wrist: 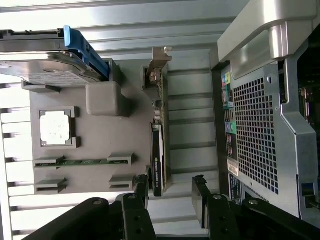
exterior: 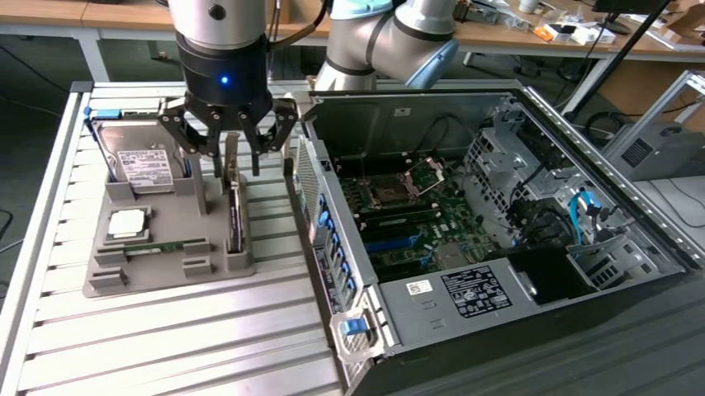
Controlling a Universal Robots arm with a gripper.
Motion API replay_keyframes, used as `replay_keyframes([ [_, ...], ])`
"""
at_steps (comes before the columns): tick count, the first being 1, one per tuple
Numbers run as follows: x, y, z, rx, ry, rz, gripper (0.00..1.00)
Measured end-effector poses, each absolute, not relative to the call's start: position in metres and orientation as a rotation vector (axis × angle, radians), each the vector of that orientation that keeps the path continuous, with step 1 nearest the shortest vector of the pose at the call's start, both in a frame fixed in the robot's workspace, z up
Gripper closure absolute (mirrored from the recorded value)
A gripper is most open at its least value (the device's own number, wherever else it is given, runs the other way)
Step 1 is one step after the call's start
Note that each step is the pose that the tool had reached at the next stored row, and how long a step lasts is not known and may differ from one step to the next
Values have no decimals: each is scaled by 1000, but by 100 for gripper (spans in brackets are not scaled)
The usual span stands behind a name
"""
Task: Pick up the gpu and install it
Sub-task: 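Pick up the gpu and move the gpu toward the slot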
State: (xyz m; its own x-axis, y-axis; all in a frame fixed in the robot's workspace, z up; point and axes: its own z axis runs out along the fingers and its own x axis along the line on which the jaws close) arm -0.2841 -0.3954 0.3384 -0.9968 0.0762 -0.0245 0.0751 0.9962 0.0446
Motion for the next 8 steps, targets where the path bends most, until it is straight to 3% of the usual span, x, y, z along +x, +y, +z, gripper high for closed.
replay_keyframes([
  [8,-284,-395,337,118,3112,68,52],
])
